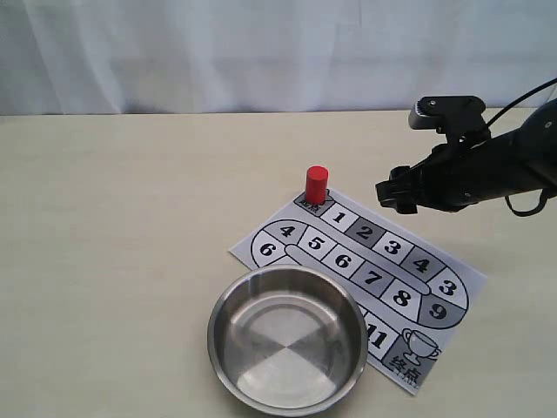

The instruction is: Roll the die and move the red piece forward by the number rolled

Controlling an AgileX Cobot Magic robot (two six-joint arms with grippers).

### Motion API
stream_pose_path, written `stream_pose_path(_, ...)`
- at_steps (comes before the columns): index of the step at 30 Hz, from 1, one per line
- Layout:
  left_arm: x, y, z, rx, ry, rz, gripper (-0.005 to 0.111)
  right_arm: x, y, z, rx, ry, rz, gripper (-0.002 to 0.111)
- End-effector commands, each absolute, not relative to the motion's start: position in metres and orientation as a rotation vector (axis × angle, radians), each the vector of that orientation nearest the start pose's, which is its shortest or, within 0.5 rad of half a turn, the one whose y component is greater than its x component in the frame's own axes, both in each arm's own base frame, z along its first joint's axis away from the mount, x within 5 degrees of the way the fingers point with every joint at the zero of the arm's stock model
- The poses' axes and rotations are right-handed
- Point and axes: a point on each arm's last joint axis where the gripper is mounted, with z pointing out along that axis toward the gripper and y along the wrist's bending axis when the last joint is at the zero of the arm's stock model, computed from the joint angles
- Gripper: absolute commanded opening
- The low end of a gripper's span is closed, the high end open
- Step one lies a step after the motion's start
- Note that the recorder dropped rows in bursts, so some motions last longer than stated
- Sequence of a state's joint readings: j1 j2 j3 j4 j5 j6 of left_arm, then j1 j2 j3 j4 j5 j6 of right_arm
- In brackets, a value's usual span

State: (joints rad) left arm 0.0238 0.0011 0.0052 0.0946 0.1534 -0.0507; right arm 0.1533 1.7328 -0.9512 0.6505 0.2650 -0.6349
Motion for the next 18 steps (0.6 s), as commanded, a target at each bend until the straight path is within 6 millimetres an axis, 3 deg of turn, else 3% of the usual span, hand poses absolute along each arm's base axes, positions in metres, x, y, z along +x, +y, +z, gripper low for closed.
stream_pose_path(1,0.0563,0.0026,0.2002,0.003,1.627,0.060,0.000,0.3403,0.0660,0.1829,-0.277,2.454,0.245,0.064)
stream_pose_path(18,0.0563,0.0025,0.2004,0.003,1.625,0.060,0.000,0.3400,0.0662,0.1827,-0.279,2.458,0.248,0.064)
